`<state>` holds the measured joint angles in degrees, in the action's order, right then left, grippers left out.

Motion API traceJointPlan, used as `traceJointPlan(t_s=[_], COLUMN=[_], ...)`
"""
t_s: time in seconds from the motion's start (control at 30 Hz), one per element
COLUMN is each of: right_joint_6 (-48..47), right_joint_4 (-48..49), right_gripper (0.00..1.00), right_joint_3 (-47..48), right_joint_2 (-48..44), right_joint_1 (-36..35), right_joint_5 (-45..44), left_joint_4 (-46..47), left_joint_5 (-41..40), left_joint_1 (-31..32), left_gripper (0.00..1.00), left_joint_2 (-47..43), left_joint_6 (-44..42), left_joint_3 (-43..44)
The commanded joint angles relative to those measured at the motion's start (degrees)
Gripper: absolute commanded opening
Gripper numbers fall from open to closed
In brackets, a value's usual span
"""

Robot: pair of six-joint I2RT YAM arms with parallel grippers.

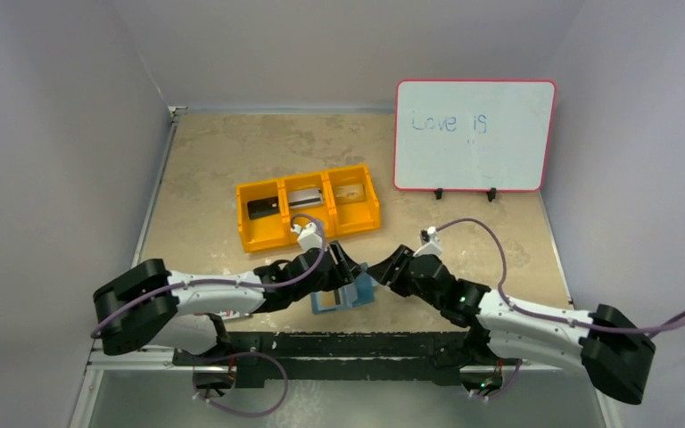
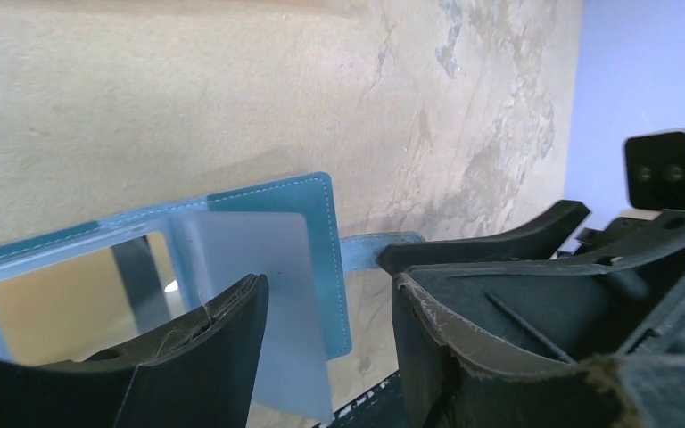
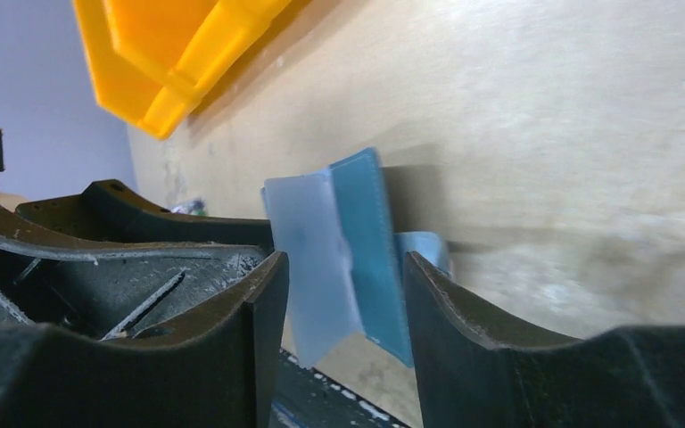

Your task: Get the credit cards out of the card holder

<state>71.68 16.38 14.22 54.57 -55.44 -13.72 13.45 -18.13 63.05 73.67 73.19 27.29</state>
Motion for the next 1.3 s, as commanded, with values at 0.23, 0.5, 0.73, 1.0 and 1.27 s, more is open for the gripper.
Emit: traceJointPlan(t_s=[0.23,0.5,0.73,1.0,1.27], right_joint_6=[2.63,-3.96,-7.06,-13.25,-15.77], right_joint_4=[-21.72,-8.53,5.61,12.16,15.26], right_gripper=[0.28,0.19,0.20,0.22,0.27], right_joint_3=[1.12,-3.86,-4.71,2.49,8.09], right_joint_2=[-16.56,-20.72,-11.67,2.77,16.67], right_joint_1=[0.05,0.07,0.11,0.04,0.18], right_joint_5=[-9.89,0.96,6.88,13.70,17.76], left_joint_4=[7.41,5.00,-7.50,-21.40,-26.17], left_joint_5=[3.13,1.09,-5.59,-14.68,-16.17], left_joint_1=[0.10,0.19,0.15,0.15,0.15], left_gripper=[0.49,0.49,0.56,0.58,0.58], left_joint_2=[13.24,11.57,4.25,-4.01,-9.17], left_joint_6=[-1.01,-1.07,-3.17,-3.85,-2.73], left_joint_3=[5.29,5.84,7.86,7.12,2.69])
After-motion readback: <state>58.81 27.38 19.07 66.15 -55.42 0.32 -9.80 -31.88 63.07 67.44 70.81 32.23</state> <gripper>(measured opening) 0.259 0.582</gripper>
